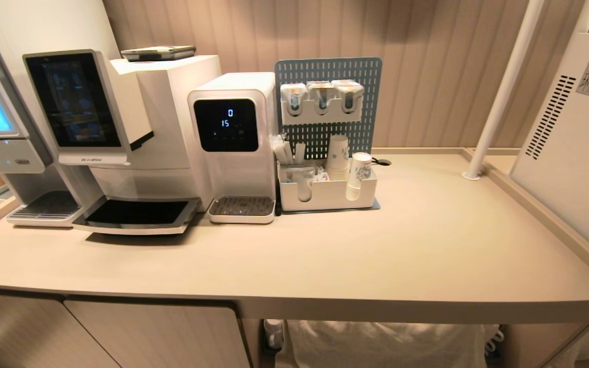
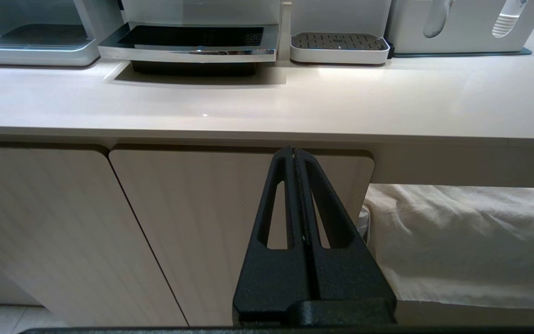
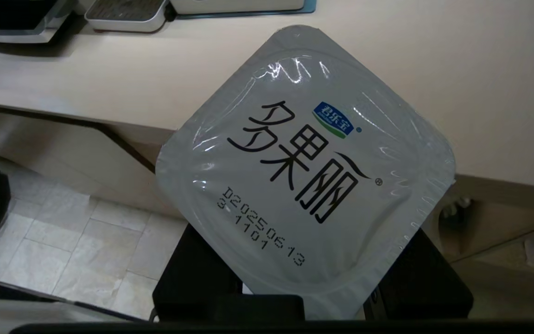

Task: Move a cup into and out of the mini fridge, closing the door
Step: Put the yoghurt in the freezer

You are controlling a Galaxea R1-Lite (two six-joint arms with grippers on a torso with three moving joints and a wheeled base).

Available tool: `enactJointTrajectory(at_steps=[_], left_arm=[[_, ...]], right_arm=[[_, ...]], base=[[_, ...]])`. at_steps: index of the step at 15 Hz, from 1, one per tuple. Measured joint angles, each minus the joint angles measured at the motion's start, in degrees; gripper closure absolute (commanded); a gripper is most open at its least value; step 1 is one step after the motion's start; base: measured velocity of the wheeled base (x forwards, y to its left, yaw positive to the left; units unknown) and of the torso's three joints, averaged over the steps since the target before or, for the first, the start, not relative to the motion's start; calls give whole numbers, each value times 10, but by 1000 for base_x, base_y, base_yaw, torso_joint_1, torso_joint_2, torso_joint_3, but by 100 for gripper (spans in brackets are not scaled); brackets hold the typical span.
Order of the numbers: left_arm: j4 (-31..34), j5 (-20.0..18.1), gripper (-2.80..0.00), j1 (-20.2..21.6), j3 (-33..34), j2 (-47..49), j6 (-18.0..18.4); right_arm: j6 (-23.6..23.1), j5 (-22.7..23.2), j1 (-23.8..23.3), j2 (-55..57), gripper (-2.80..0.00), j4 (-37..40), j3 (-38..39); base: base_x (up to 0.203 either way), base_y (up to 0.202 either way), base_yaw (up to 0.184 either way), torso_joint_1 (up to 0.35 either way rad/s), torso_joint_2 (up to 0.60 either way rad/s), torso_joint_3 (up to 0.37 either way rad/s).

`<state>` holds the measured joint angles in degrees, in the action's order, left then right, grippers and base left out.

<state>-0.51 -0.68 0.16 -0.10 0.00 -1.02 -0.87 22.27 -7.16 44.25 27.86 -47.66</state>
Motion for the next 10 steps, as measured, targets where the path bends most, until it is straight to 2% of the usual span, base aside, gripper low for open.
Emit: enactJointTrajectory(at_steps=[2, 5, 8, 10], left_arm=[[0, 0, 0, 0, 0, 0, 0], [0, 0, 0, 0, 0, 0, 0], [0, 0, 0, 0, 0, 0, 0], [0, 0, 0, 0, 0, 0, 0]], right_arm=[[3, 3, 8, -105, 0, 34, 50], [23, 1, 76, -231, 0, 106, 93], [76, -82, 86, -302, 0, 136, 125], [77, -94, 84, -347, 0, 133, 142]], base=[[0, 0, 0, 0, 0, 0], [0, 0, 0, 0, 0, 0], [0, 0, 0, 0, 0, 0], [0, 0, 0, 0, 0, 0]])
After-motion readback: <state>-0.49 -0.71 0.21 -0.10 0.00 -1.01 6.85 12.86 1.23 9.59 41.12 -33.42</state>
